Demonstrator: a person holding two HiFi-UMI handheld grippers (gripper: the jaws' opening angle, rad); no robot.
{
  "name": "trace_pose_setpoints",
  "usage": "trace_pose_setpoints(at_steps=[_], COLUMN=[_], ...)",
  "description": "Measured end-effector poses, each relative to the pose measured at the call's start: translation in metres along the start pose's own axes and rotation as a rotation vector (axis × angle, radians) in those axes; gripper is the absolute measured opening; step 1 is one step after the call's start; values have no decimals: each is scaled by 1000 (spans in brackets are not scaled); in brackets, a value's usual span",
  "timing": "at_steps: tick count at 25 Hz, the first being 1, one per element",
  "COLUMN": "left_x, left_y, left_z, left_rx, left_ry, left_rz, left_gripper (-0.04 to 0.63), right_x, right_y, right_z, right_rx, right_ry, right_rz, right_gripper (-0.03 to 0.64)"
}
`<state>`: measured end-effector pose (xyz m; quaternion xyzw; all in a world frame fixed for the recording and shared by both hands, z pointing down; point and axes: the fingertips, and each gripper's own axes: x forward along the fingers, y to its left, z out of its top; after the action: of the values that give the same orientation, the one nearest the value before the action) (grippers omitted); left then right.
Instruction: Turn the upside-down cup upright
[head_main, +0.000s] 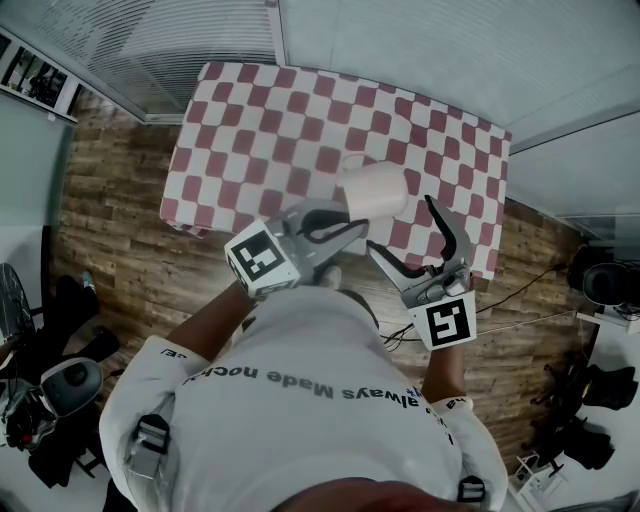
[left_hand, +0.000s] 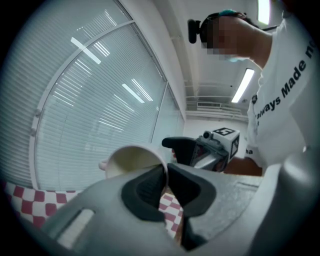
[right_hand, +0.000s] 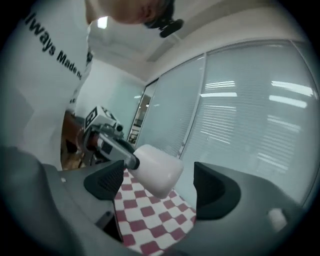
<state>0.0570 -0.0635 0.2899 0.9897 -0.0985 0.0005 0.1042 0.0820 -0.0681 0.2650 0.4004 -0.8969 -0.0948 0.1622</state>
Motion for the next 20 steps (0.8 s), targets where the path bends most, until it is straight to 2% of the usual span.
trace_pose_setpoints(at_steps=[2, 5, 8, 11, 20], left_x=[1, 2, 4, 6, 12], left_y=[0, -1, -2, -3, -13], left_z=[1, -1, -4, -5, -6], left_rx=[3, 4, 2, 0, -1], left_ry=[0, 2, 9, 14, 21], left_rz=[-1, -5, -10, -15, -41], left_gripper=[23, 23, 23, 23, 23], right_x=[3, 12, 20, 27, 40], right_y=[4, 3, 0, -1, 0], right_z=[-16, -22, -33, -40, -50], right_rx=[-192, -417, -567, -654, -757], right_ry=[146, 217, 291, 336, 406], right_rz=[-7, -56, -86, -97, -97], right_gripper=[442, 454, 459, 463, 477])
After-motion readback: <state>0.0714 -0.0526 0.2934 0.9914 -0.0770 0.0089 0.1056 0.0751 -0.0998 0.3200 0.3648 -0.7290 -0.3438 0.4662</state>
